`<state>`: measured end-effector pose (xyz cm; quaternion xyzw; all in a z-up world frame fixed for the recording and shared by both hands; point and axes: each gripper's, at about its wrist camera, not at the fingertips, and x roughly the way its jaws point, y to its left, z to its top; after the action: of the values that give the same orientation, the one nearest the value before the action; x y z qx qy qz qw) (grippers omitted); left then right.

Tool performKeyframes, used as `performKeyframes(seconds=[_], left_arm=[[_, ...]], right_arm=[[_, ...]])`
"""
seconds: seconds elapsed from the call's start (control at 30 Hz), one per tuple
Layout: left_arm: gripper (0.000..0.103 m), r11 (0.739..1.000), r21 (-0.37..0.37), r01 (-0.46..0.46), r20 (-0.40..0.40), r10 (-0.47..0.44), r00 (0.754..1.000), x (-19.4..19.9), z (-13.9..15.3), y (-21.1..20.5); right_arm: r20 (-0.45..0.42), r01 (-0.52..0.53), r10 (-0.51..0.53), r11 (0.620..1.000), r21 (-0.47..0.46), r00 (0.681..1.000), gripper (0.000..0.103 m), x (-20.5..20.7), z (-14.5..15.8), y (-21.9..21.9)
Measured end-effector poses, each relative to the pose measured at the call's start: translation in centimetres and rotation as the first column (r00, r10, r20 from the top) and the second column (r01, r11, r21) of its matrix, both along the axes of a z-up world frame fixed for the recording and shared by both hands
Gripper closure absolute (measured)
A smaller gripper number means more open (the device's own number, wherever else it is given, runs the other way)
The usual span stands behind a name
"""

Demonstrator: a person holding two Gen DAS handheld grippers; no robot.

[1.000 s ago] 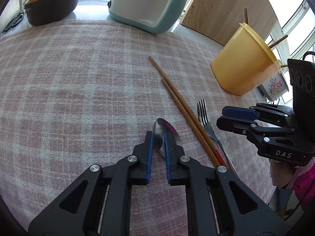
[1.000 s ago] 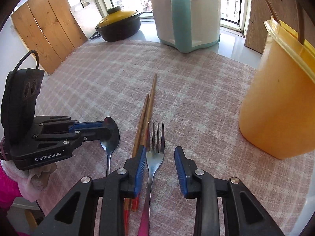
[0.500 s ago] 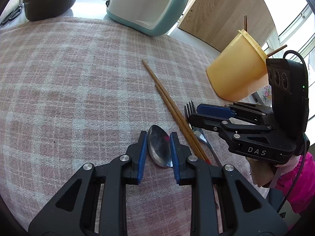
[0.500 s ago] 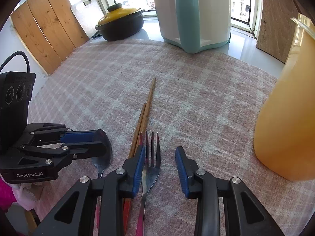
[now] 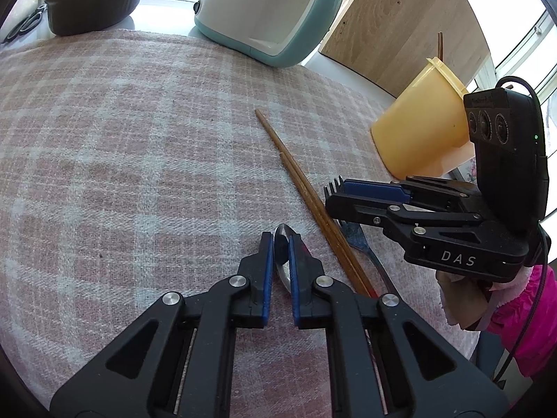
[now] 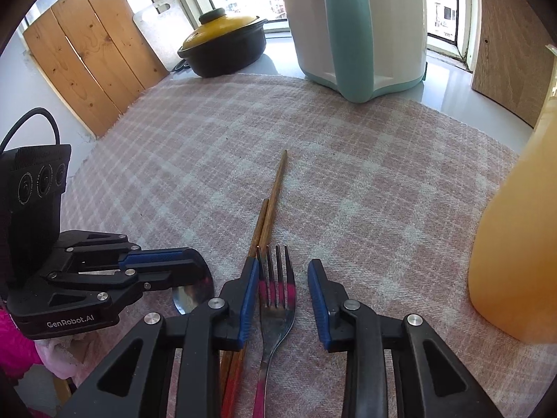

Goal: Organize utensils
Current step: 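Lift the spoon with the left tool while the right tool lifts the fork, then carry the spoon and fork with both tools toward the yellow container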

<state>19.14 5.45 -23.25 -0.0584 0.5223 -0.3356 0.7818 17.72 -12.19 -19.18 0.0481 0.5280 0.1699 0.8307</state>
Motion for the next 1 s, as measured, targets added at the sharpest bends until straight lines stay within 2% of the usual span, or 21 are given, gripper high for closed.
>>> performKeyframes(seconds=[0.13,0.17,0.2,0.37,0.5,0.6,0.67,0.83,1.0], left_arm=[[0.097,1.000,-0.003,0.002,-0.002,-0.002,1.000,0.0,0.0,0.1],[0.097,1.000,-0.003,0.001,-0.002,-0.001,1.000,0.0,0.0,0.1],[0.097,1.000,-0.001,0.001,0.000,-0.001,1.000,0.0,0.0,0.1],[0.097,1.000,0.006,0.001,0.006,-0.001,1.000,-0.1,0.1,0.0],[0.087,1.000,-0.029,-0.008,-0.031,0.007,0.999,0.2,0.0,0.2],[0.087,1.000,0.004,0.012,0.016,-0.012,1.000,-0.1,0.1,-0.5],[0.097,1.000,0.023,0.021,0.032,-0.022,0.999,-0.3,0.2,-0.7],[0.101,1.000,0.004,0.001,0.043,-0.001,0.999,-0.4,0.7,-0.2],[0.103,1.000,-0.009,-0.009,0.093,0.009,0.996,-1.3,2.9,0.4]], right_arm=[[-0.004,-0.017,0.017,1.000,-0.015,1.000,0.071,0.3,0.0,0.5],[0.003,-0.015,0.015,0.999,-0.030,1.000,0.074,0.3,0.0,0.7],[0.011,-0.012,0.013,0.999,-0.037,1.000,0.081,0.3,0.1,0.8],[0.016,-0.019,0.020,0.999,-0.048,1.000,0.082,0.2,0.2,1.0],[0.026,-0.007,0.009,0.998,-0.056,1.000,0.082,-0.1,0.8,0.7],[0.048,-0.001,0.005,0.998,-0.071,0.999,0.082,-0.5,1.5,0.6],[0.061,0.004,0.001,0.996,-0.085,0.998,0.082,-0.7,2.0,0.6],[0.097,0.020,-0.010,0.994,-0.104,0.995,0.082,-1.7,3.3,0.5],[0.142,0.047,-0.034,0.995,-0.088,0.989,0.082,-2.9,5.5,-0.2]])
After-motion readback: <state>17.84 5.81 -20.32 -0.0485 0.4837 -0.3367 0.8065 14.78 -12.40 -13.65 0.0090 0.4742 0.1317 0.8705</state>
